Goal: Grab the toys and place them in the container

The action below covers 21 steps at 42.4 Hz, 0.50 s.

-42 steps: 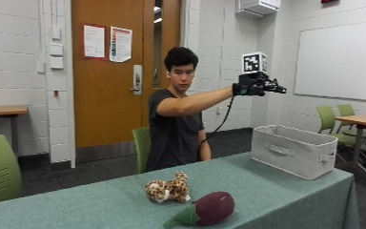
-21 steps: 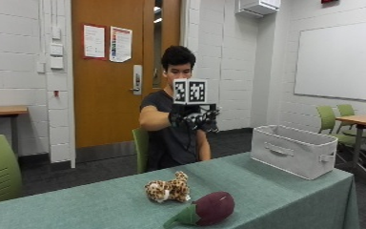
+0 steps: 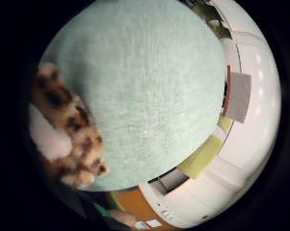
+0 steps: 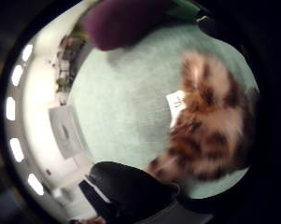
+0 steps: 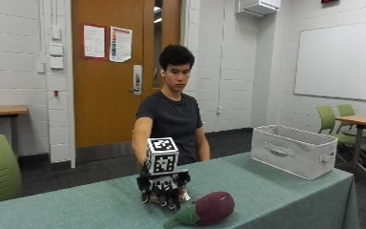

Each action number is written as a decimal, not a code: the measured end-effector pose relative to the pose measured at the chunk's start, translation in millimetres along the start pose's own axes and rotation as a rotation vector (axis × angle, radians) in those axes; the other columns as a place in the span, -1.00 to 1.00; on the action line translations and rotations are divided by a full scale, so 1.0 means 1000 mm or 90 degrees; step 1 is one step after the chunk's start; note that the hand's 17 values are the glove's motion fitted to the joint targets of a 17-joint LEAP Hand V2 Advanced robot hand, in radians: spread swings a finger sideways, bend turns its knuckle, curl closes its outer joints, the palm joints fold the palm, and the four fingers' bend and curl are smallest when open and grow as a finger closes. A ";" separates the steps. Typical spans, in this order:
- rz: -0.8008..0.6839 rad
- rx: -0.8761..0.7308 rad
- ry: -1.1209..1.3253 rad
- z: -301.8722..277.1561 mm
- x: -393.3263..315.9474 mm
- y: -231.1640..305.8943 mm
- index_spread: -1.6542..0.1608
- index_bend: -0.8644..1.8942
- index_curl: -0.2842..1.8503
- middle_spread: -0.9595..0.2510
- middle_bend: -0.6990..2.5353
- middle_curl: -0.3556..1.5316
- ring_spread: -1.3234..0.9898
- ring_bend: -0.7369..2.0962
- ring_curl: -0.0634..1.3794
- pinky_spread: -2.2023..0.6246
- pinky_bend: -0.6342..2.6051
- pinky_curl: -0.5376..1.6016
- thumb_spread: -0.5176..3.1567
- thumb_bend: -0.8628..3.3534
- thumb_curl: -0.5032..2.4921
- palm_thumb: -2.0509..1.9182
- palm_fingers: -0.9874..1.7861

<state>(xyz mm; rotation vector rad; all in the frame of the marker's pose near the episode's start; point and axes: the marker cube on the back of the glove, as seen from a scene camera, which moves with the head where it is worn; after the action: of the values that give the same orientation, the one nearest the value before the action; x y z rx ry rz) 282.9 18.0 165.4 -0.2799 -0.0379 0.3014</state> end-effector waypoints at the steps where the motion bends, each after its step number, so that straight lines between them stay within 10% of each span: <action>1: 0.005 -0.010 0.001 0.006 0.004 -0.001 0.57 -0.16 -0.26 0.45 -0.46 -0.22 -0.10 -0.38 -0.59 0.53 -0.30 -0.20 -0.31 -0.67 -0.58 -0.09 -0.34; 21: 0.038 -0.008 -0.011 0.023 0.038 0.020 0.46 0.10 -0.18 0.43 -0.45 -0.31 -0.05 -0.23 -0.65 0.51 -0.11 -0.14 -0.09 -0.49 -0.48 0.23 -0.01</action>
<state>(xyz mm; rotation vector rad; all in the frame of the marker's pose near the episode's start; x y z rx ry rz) 311.2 54.2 182.1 -0.2920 -0.0484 0.3625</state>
